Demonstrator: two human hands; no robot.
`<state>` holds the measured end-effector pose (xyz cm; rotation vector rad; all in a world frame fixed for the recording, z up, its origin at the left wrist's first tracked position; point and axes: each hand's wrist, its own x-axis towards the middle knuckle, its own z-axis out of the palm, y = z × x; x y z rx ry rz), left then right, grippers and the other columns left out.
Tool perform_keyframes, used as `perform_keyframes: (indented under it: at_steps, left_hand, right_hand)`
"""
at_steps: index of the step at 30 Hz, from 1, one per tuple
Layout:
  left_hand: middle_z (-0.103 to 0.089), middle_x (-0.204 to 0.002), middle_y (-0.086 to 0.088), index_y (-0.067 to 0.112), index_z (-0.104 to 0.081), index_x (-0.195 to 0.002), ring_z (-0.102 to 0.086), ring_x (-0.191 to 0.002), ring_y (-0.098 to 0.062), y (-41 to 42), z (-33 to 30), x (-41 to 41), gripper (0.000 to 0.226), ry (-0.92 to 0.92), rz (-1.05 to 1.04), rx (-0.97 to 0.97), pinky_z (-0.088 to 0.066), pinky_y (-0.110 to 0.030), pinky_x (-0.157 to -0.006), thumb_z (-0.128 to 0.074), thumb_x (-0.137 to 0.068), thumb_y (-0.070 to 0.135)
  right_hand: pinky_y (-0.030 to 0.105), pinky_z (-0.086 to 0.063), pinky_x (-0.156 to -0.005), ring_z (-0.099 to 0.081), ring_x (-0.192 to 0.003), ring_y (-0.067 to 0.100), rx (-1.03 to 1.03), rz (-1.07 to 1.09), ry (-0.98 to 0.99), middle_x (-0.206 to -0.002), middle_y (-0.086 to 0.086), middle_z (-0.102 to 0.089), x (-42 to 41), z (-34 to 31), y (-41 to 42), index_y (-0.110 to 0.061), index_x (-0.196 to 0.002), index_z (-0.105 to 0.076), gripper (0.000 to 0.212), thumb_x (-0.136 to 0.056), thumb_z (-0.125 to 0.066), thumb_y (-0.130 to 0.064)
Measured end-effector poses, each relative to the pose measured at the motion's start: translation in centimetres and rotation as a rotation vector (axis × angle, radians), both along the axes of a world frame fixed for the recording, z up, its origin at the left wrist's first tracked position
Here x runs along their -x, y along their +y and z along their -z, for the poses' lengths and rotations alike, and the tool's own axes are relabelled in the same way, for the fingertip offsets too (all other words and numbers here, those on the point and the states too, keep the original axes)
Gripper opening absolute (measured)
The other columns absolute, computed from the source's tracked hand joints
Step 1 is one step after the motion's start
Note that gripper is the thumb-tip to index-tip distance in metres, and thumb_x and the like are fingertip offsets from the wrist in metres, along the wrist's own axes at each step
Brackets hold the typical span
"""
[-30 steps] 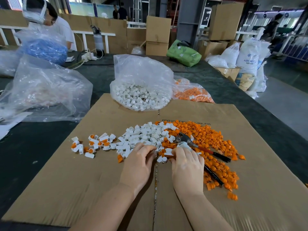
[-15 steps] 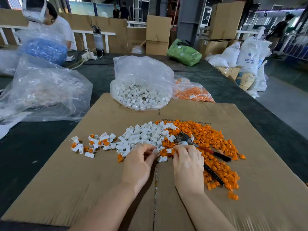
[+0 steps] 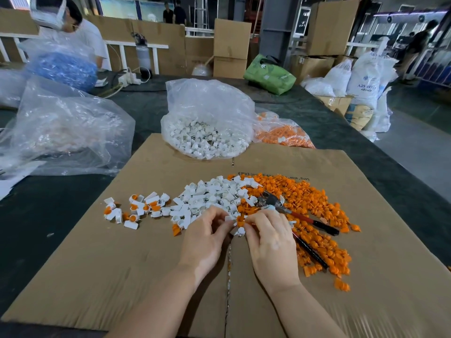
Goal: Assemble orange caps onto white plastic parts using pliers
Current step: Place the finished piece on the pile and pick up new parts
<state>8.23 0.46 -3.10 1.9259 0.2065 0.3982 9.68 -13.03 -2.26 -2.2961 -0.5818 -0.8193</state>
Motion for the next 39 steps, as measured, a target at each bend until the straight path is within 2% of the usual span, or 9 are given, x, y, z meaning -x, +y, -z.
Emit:
perform_keyframes:
  at_steps: [2,4,7,10,19,26,29,35,39]
  left_hand:
    - [-0.059,-0.065,0.02,0.031,-0.057,-0.074,-0.052,-0.063,0.003,0.06,-0.02,0.0,0.017,-0.005,0.009,-0.017,-0.038,-0.008,-0.058,-0.066,-0.086,0.023]
    - [-0.06,-0.065,0.016,0.031,-0.057,-0.075,-0.054,-0.064,0.002,0.11,-0.04,0.04,0.016,-0.006,0.02,-0.023,-0.038,-0.008,-0.059,-0.065,-0.086,0.023]
    - [-0.064,-0.068,0.011,0.031,-0.059,-0.077,-0.058,-0.066,-0.001,0.15,-0.1,0.14,0.014,0.016,0.043,-0.024,-0.04,-0.009,-0.059,-0.063,-0.088,0.024]
    - [-0.064,-0.071,0.015,0.032,-0.059,-0.078,-0.058,-0.068,0.0,0.25,-0.21,0.23,0.014,0.037,0.064,-0.018,-0.04,-0.01,-0.06,-0.061,-0.089,0.025]
    - [-0.062,-0.068,0.011,0.034,-0.059,-0.078,-0.056,-0.065,-0.001,0.32,-0.46,0.62,0.015,0.079,0.105,0.042,-0.04,-0.011,-0.059,-0.058,-0.091,0.028]
    - [-0.063,-0.066,0.004,0.029,-0.061,-0.076,-0.055,-0.061,-0.005,0.08,-0.42,0.85,0.017,0.083,0.148,0.107,-0.043,-0.02,-0.06,-0.06,-0.091,0.021]
    - [-0.062,-0.063,0.003,0.028,-0.061,-0.075,-0.055,-0.059,-0.005,-0.01,-0.46,0.96,0.019,0.062,0.145,0.131,-0.043,-0.015,-0.057,-0.06,-0.091,0.017]
    - [-0.063,-0.07,0.004,0.024,-0.063,-0.087,-0.061,-0.066,-0.009,0.1,-0.62,0.73,0.011,0.061,0.094,0.195,-0.047,-0.021,-0.064,-0.056,-0.093,0.018]
    - [-0.064,-0.071,0.0,0.022,-0.065,-0.09,-0.06,-0.063,-0.004,0.13,-0.73,0.72,0.012,0.069,0.082,0.205,-0.044,-0.012,-0.06,-0.055,-0.093,0.015]
  right_hand:
    - [0.032,-0.047,-0.069,-0.057,-0.073,0.02,-0.042,-0.029,0.012,-0.077,0.002,-0.062,-0.03,-0.04,-0.15,-0.008,-0.08,-0.069,0.007,-0.078,-0.073,-0.003]
    - [0.035,-0.052,-0.067,-0.062,-0.073,0.018,-0.102,-0.075,0.063,-0.077,-0.001,-0.066,0.01,-0.06,-0.35,-0.008,-0.084,-0.071,0.009,-0.079,-0.072,-0.001]
    - [0.035,-0.055,-0.066,-0.065,-0.074,0.012,-0.2,-0.143,0.196,-0.079,-0.005,-0.069,0.14,-0.19,-0.43,-0.011,-0.089,-0.07,0.009,-0.084,-0.068,-0.003]
    - [0.035,-0.054,-0.066,-0.063,-0.074,0.009,-0.216,-0.16,0.253,-0.077,-0.009,-0.068,0.19,-0.24,-0.38,-0.014,-0.086,-0.069,0.005,-0.084,-0.068,-0.009]
    - [0.04,-0.048,-0.057,-0.055,-0.057,0.021,0.019,-0.063,0.094,-0.062,0.001,-0.059,0.2,-0.03,-0.01,-0.008,-0.07,-0.061,0.016,-0.078,-0.075,-0.01]
    - [0.036,-0.044,-0.05,-0.048,-0.048,0.022,0.124,-0.047,-0.033,-0.052,0.002,-0.051,0.14,0.14,0.13,-0.006,-0.062,-0.056,0.024,-0.069,-0.079,-0.003]
    - [0.034,-0.044,-0.05,-0.049,-0.048,0.02,0.151,-0.044,-0.07,-0.052,0.001,-0.051,0.11,0.15,0.16,-0.006,-0.062,-0.057,0.024,-0.069,-0.08,-0.005]
    - [0.031,-0.045,-0.056,-0.055,-0.06,0.017,0.069,-0.121,-0.002,-0.064,-0.002,-0.058,0.2,0.17,-0.1,-0.009,-0.076,-0.064,0.017,-0.073,-0.08,-0.015]
    - [0.031,-0.047,-0.068,-0.054,-0.072,0.015,-0.008,-0.162,0.068,-0.077,-0.004,-0.058,0.18,0.0,-0.25,-0.009,-0.093,-0.066,0.018,-0.078,-0.075,-0.015]
